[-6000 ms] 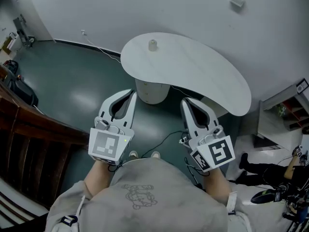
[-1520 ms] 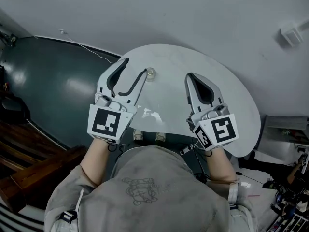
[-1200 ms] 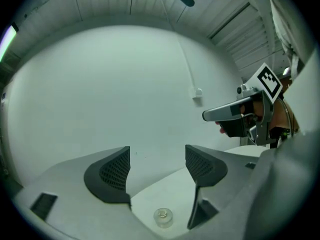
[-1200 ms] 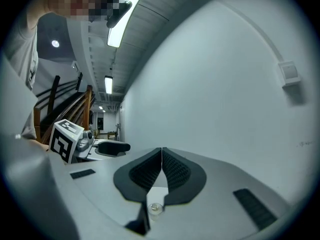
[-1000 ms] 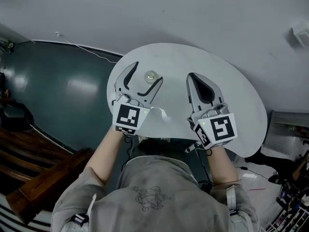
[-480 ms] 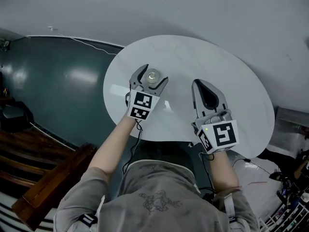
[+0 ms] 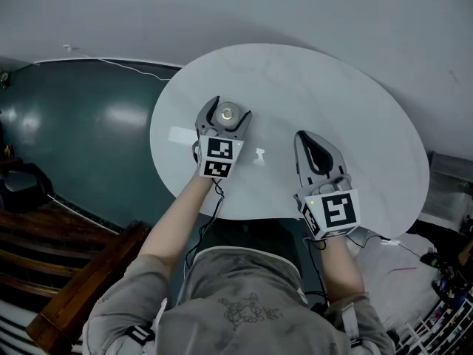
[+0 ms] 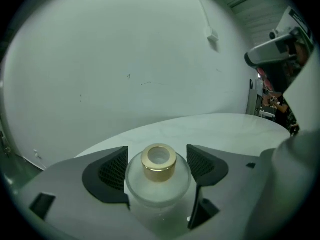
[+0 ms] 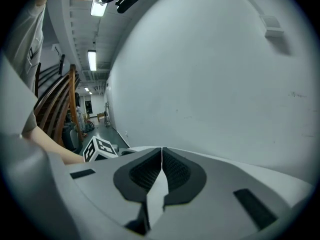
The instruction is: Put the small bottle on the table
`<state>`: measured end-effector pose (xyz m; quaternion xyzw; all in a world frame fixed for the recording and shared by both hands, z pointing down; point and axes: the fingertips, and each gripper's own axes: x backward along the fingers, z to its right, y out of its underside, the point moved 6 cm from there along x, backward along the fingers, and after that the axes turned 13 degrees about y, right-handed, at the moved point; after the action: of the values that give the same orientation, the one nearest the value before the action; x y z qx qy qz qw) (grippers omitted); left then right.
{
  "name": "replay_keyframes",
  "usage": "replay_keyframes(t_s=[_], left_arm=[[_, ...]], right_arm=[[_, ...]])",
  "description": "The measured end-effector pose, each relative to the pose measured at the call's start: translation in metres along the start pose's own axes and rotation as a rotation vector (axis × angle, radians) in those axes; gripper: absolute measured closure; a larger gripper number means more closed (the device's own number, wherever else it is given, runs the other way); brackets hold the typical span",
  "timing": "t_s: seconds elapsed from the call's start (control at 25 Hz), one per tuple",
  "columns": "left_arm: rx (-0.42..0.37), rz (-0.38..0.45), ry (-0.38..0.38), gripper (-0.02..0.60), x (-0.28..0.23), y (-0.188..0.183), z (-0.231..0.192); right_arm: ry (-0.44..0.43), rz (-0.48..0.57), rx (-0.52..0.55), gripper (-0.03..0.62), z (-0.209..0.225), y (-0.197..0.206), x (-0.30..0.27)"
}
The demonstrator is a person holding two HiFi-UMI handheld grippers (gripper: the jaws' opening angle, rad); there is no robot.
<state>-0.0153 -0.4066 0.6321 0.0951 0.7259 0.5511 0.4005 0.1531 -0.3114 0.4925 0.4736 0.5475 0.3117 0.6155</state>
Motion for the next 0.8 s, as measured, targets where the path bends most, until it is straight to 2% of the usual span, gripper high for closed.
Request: replay_keyframes(t_s=[0.16,0.36,0.6,0.8], left_arm=[[-0.019,-0.008,0.003,0.239,-0.013,0.007,-0.006],[-0.005,-0.065,-0.001,0.239,-0.022,0.020,-0.006],[-0.007,-0.007,-0.009,0.239,-0.025,0.021,-0.007],[-0.011,-0.042,0.018,0.241,-0.023,0.021,-0.006]], right_arm=[[0.001,-0.015,0.012,0.565,0.000,0.016,0.000],[-0.001,-0.040,0.001,0.565,0.003,0.030,0.002],[-0.007,-0.058,-0.002,0.565,0.001,0.042,0.001],[-0.011,-0.043,-0.006,0.565,0.001,0.040,0.004]])
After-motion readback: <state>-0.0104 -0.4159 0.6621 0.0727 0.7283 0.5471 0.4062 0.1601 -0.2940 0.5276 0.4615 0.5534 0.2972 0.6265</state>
